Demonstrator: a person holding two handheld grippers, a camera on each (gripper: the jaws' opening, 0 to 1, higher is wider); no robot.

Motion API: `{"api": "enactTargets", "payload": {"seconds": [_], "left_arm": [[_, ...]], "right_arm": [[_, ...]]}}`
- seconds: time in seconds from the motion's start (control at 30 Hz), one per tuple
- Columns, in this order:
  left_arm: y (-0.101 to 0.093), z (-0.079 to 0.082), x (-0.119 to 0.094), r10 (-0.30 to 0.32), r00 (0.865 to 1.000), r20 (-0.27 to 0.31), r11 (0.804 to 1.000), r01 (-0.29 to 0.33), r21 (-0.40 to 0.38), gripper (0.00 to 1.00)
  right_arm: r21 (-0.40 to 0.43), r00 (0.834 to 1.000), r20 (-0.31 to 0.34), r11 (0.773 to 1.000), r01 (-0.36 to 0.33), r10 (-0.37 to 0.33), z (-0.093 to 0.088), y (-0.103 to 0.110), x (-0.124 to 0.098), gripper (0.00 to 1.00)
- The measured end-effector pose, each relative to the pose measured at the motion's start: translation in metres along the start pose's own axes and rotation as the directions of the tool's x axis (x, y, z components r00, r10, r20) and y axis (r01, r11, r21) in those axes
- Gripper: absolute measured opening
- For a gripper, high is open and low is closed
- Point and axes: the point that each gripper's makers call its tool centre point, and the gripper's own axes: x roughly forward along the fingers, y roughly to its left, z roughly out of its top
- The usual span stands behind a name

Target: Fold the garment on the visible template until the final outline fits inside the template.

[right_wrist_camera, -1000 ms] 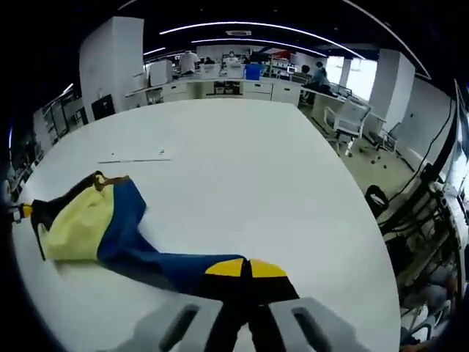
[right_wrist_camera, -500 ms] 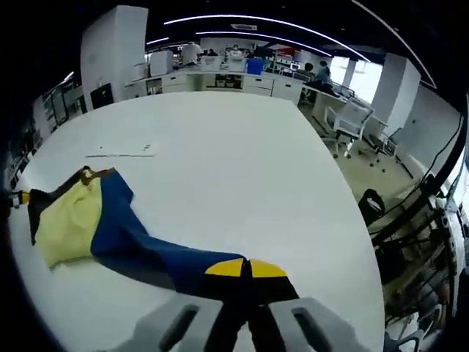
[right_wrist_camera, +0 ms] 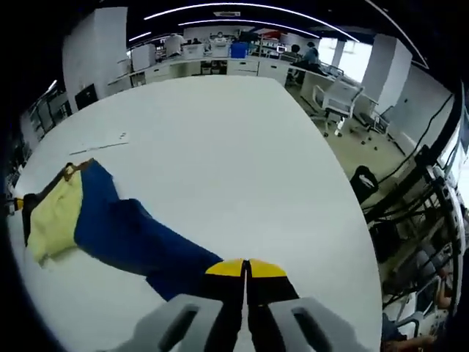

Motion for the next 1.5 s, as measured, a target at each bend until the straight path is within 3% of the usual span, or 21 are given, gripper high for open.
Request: {"api": "enactTargets", "payload": {"seconds": [0.03,0.1,0.17,0.2,0.27,0.37,0.43,0.5,0.57,0.77,0.9,1.03,1.3,1.5], "left_arm": [[0.003,0.0,0.0,0.012,1.0,-0.004,0.999,-0.012,0.03,0.0],[-0.003,0.003,0.0,-0.019,1.0,0.012,1.0,0.018,0.011,0.0],[-0.007,0.007,0.001,-0.02,0.999,0.027,1.0,0.019,0.019,0.0],[-0.006,0.007,0.002,-0.006,1.0,0.02,0.998,0.005,0.06,0.0],[-0.006,0.008,0.003,0.015,1.0,0.011,0.994,-0.016,0.104,0.01],[-0.012,0.015,0.0,0.012,0.999,0.033,0.994,-0.016,0.111,0.14],[-0.017,0.026,-0.003,0.016,0.997,0.073,0.984,-0.029,0.177,0.26],[-0.029,0.032,-0.007,-0.019,0.995,0.095,0.978,-0.001,0.207,0.29],[-0.043,0.039,-0.01,-0.065,0.989,0.132,0.983,0.041,0.179,0.33],[-0.075,0.046,-0.022,-0.143,0.975,0.172,0.968,0.102,0.229,0.5],[-0.107,0.048,-0.032,-0.239,0.949,0.207,0.958,0.197,0.207,0.64],[-0.129,0.046,-0.04,-0.272,0.938,0.214,0.949,0.225,0.222,0.72],[-0.171,0.039,-0.047,-0.338,0.913,0.228,0.927,0.281,0.248,0.8],[-0.195,0.029,-0.046,-0.35,0.91,0.224,0.92,0.288,0.268,0.81]], "right_arm": [[0.02,1.0,0.006,0.999,-0.025,0.025,0.0,0.003,0.001,0.0],[0.118,0.994,0.057,0.988,-0.097,0.09,0.005,0.013,-0.002,0.0],[0.065,0.996,0.045,0.995,-0.077,0.074,0.003,0.014,-0.004,0.0],[0.053,0.996,0.045,0.995,-0.081,0.079,0.003,0.016,-0.004,0.0],[0.075,0.991,0.06,0.99,-0.123,0.119,0.006,0.028,-0.004,0.0],[0.066,0.985,0.083,0.986,-0.154,0.148,0.011,0.04,-0.009,0.0],[0.051,0.976,0.106,0.979,-0.196,0.189,0.017,0.053,-0.015,0.0],[0.037,0.968,0.121,0.974,-0.225,0.219,0.02,0.063,-0.021,0.0],[0.026,0.953,0.14,0.961,-0.277,0.271,0.024,0.077,-0.027,0.0],[-0.018,0.934,0.159,0.947,-0.321,0.32,0.028,0.099,-0.042,0.27],[-0.054,0.916,0.173,0.932,-0.359,0.363,0.029,0.116,-0.053,0.41],[-0.088,0.899,0.181,0.917,-0.388,0.398,0.027,0.131,-0.061,0.53],[-0.156,0.861,0.194,0.881,-0.446,0.471,0.024,0.166,-0.078,0.7],[-0.179,0.835,0.189,0.854,-0.489,0.517,0.016,0.191,-0.089,0.76]]}}
